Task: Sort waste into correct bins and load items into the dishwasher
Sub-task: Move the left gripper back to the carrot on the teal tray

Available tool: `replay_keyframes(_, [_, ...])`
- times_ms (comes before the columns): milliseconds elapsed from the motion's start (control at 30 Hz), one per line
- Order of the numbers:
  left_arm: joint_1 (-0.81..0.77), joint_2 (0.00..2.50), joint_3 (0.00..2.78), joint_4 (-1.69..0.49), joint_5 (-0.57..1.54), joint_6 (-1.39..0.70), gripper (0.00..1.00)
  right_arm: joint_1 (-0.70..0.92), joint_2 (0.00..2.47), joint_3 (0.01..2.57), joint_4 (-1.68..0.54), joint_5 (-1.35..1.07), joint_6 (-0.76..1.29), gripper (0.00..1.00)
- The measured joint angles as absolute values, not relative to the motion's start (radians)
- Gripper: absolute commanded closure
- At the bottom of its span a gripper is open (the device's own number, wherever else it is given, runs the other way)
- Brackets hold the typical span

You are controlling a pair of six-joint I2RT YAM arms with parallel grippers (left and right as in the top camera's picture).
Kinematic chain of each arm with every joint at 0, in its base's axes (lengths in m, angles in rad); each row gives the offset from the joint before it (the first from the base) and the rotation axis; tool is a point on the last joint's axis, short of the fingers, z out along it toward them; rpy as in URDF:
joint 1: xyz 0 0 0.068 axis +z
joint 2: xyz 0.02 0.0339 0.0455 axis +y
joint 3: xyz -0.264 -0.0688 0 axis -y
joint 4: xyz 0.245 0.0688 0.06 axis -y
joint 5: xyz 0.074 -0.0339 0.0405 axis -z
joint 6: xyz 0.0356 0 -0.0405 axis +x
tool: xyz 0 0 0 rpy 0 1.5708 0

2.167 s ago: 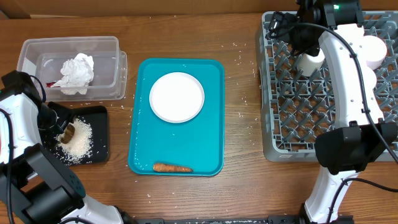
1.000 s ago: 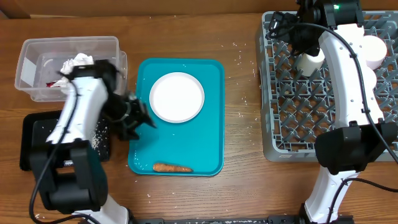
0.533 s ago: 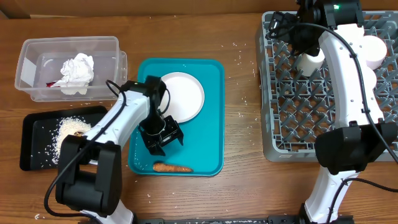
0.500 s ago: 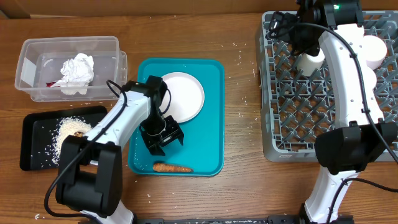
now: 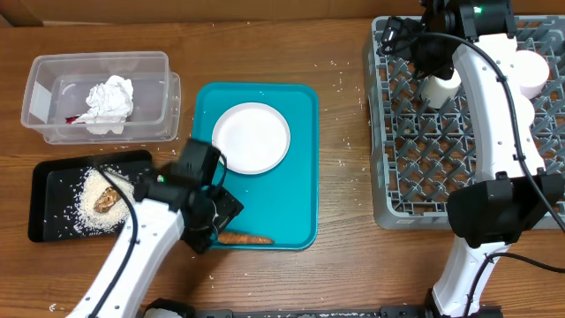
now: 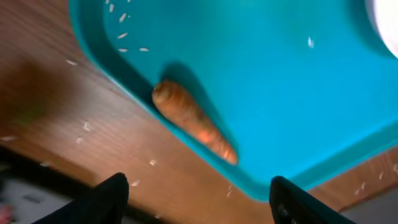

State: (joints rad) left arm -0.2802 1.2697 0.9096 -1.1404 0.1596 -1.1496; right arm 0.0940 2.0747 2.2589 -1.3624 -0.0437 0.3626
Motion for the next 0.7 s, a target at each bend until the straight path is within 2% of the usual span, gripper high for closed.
replay_keyframes(167, [-0.280, 1.262, 0.785, -0.939, 0.198, -1.252, 0.25, 0.094, 2.075, 2.259, -1.363, -0.044, 0.363, 0.00])
replay_keyframes(300, [-0.280, 1.267, 0.770, -0.857, 0.233, -1.290, 0.28, 0.094, 2.075, 2.259, -1.363, -0.044, 0.363, 0.00])
replay_keyframes(700, [-0.301, 1.377, 0.765, -0.854, 0.275, -1.372, 0.32, 0.094, 2.075, 2.259, -1.363, -0.044, 0.363, 0.00])
